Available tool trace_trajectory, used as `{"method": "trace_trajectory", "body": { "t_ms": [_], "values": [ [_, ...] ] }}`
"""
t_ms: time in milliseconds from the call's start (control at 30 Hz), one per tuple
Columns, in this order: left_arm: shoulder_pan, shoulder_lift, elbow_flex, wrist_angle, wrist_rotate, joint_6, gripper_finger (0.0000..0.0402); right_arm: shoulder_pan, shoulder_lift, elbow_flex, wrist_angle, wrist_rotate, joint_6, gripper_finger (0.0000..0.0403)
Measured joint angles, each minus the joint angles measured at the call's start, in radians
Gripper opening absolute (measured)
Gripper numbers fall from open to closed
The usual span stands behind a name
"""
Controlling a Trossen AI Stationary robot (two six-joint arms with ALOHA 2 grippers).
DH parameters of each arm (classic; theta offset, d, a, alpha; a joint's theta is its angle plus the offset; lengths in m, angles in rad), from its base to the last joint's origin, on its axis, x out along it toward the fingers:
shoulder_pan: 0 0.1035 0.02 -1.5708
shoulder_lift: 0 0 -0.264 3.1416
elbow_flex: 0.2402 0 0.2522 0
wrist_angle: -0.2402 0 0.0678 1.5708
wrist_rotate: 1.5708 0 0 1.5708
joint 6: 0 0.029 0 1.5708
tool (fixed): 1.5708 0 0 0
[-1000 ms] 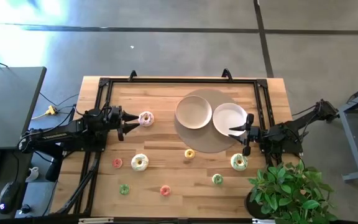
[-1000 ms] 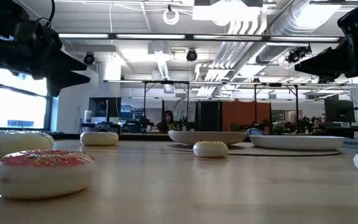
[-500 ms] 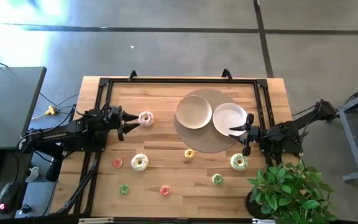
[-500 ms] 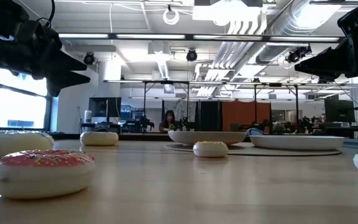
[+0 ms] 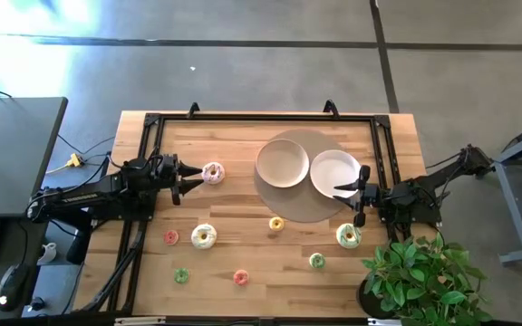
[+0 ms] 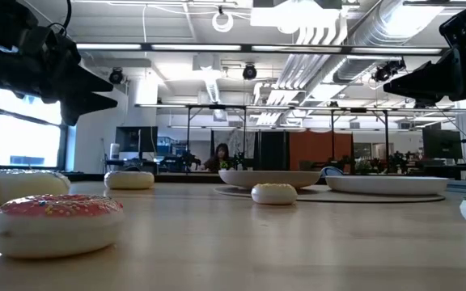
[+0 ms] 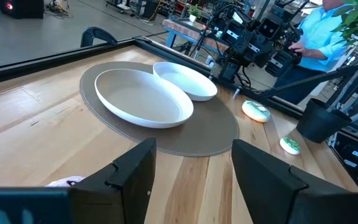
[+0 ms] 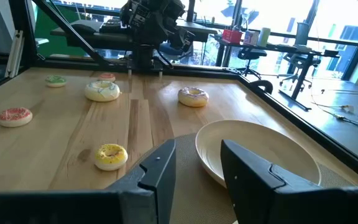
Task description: Pick & Place donuts
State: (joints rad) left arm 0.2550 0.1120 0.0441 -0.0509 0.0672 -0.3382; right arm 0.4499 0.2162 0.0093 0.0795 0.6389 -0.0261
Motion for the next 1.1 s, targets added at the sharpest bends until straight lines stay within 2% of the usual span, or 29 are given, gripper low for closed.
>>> {"method": "trace_trajectory", "body": {
  "t_ms": [433, 633, 800, 867, 967, 1100],
  "values": [
    [0.0, 0.0, 0.0, 0.0, 0.0, 0.0, 0.0209, 0.0, 0.0, 0.0, 0.0, 0.003, -0.004, 0.0124],
    [0.0, 0.0, 0.0, 0.0, 0.0, 0.0, 0.0209, 0.0, 0.0, 0.0, 0.0, 0.096, -0.23, 0.0124],
    [0.0, 0.0, 0.0, 0.0, 0.0, 0.0, 0.0209, 0.0, 0.0, 0.0, 0.003, 0.079, -0.255, 0.0124],
    [0.0, 0.0, 0.0, 0.0, 0.0, 0.0, 0.0209, 0.0, 0.0, 0.0, 0.028, 0.038, -0.197, 0.0124],
    [0.0, 0.0, 0.0, 0.0, 0.0, 0.0, 0.0209, 0.0, 0.0, 0.0, 0.088, -0.05, -0.011, 0.0124],
    [0.0, 0.0, 0.0, 0.0, 0.0, 0.0, 0.0209, -0.001, -0.001, 0.0, 0.193, -0.092, 0.02, 0.0124]
  ]
}}
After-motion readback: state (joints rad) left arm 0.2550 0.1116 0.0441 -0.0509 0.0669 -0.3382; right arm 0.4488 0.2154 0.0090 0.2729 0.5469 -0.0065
